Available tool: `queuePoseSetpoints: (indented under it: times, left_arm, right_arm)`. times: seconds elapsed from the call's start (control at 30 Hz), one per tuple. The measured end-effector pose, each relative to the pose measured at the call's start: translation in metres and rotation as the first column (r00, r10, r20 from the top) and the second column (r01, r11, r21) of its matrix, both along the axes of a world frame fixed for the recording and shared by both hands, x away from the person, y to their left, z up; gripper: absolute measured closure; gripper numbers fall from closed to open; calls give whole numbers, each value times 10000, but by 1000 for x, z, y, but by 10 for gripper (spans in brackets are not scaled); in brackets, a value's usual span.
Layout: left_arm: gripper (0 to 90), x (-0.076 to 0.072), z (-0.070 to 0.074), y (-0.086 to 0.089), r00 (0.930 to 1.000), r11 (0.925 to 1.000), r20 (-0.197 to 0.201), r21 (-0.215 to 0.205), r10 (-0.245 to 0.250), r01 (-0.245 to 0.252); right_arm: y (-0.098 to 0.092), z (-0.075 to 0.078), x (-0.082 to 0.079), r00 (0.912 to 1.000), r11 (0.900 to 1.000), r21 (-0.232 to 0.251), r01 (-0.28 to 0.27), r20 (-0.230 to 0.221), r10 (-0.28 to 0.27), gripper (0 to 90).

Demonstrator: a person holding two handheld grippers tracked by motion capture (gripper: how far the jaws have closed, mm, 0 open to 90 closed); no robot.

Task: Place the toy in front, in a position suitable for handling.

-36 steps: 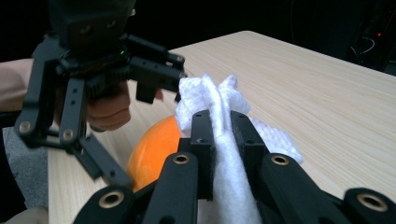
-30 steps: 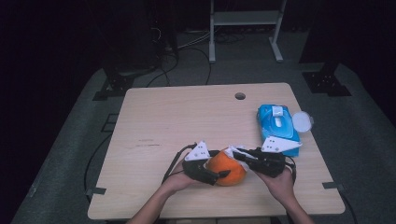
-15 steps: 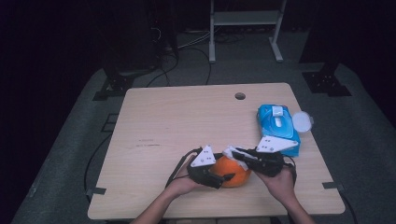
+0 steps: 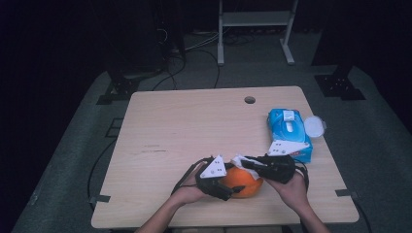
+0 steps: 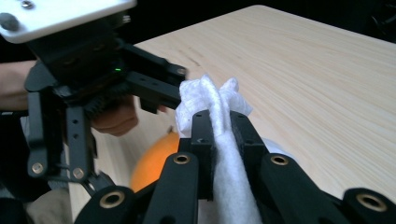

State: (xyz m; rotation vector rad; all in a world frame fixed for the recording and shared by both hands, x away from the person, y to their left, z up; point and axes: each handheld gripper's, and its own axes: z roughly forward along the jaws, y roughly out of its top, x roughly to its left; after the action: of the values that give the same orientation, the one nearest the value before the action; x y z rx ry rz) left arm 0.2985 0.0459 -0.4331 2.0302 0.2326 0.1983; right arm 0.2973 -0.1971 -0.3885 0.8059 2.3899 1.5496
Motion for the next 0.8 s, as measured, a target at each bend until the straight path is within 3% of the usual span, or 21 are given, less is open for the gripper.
queuePoseSetpoints:
  times: [0.17, 0.2, 0.33, 0.47, 0.67, 0.77, 0.8]
  left_arm:
    - [252, 3, -2, 3, 9999, 9998, -116, -173, -55, 53]
    - [248, 1, -1, 1, 9998, 9998, -12, -47, -191, 191]
    - [247, -2, -2, -1, 9989, 9991, 204, 61, -431, 430]
    - [253, 0, -1, 2, 9996, 9996, 86, 58, -260, 259]
    - [269, 10, -1, 10, 9988, 9995, -464, -262, 144, -156]
    - [268, 17, -2, 14, 9937, 9962, -959, -591, 582, -641]
    - [269, 17, -2, 14, 9937, 9962, -959, -591, 582, -641]
  right_arm:
    - [-19, -5, 8, 9980, 9984, 408, 401, -506, -380, 805]
    - [-22, -8, 10, 9961, 9964, 748, 394, -817, -332, 805]
    - [-11, -6, 5, 9985, 9982, 563, 184, -527, -155, 805]
    - [-10, -6, 7, 9985, 9983, 515, 287, -480, -263, 805]
    - [-23, -12, 11, 9954, 9953, 697, 670, -725, -620, 805]
    - [-26, -13, 12, 9948, 9942, 721, 799, -690, -749, 805]
    - [-25, -12, 11, 9950, 9939, 740, 817, -637, -771, 805]
